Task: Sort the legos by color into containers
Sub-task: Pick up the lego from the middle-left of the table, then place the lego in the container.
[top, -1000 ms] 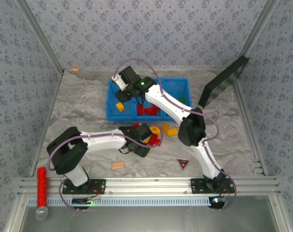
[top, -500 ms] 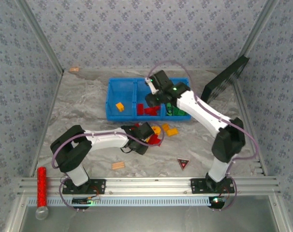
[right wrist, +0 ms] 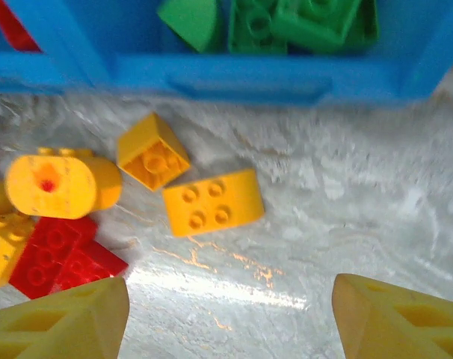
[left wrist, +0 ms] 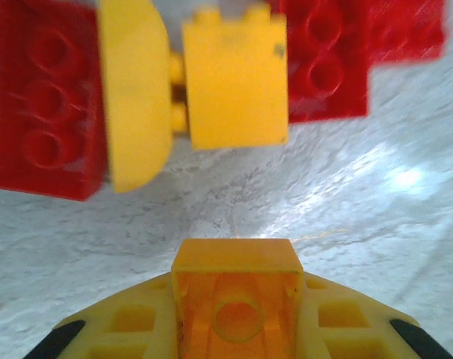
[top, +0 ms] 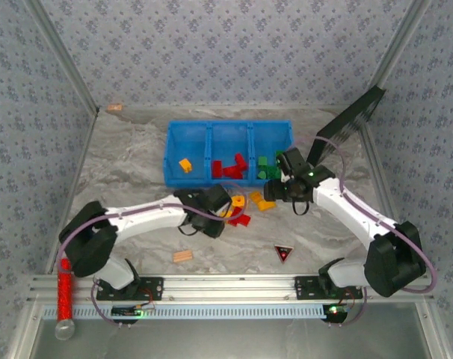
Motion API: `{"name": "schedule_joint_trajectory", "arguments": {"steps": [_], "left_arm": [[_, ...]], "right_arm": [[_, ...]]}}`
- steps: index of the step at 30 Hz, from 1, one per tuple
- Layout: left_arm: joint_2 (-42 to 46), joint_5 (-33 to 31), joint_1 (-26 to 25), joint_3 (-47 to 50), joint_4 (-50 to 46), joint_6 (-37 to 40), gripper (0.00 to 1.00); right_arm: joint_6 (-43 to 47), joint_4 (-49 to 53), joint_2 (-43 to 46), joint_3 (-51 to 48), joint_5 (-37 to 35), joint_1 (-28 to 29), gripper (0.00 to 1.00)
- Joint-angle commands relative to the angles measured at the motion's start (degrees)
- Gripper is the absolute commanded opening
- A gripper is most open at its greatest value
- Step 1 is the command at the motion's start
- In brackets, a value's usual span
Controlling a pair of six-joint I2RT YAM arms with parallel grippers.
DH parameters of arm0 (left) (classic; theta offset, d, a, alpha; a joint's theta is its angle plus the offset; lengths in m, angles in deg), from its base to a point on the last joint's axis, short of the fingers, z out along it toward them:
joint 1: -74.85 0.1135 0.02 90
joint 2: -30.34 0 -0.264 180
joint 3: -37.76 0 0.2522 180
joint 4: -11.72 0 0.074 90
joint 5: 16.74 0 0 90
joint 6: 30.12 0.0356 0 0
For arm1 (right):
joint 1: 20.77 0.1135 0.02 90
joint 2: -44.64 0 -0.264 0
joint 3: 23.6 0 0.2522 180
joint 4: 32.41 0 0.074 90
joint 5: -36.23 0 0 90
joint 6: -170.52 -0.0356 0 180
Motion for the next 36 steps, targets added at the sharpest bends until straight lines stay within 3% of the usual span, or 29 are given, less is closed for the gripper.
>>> {"name": "schedule_joint_trajectory", "arguments": {"steps": [1, 6, 14, 20, 27, 36], "left_arm": [[4.9, 3.3, 4.3, -5.7, -4.9, 2.0, 0.22], [5.1, 3.6, 11.3, -13.5, -7.2, 5.7, 0.22], [-4.1, 1.3, 23.3, -25.5, -7.3, 7.1, 0.20], [-14.8, 2.7, 29.4, -33.5, -6.8, 5.5, 0.19], [-25.4, 5.6, 32.8, -40.2, -6.3, 5.3, 0.19], [-32.8, 7.0, 34.9, -43.6, -7.1, 4.5, 0.25]], "right_arm": [[-4.3, -3.3, 0.6, -2.6, 2.6, -0.7, 0.76], [-10.6, -4.6, -2.0, -3.0, 2.3, -1.9, 0.77], [-38.9, -14.3, 0.8, -9.0, -4.1, 1.6, 0.79], [-54.0, -13.2, 0.7, -10.0, -6.6, 3.2, 0.78], [-62.9, -12.6, -1.8, -9.5, -7.4, 5.2, 0.78], [-65.9, -12.9, -5.3, -8.7, -7.7, 5.6, 0.77]]}}
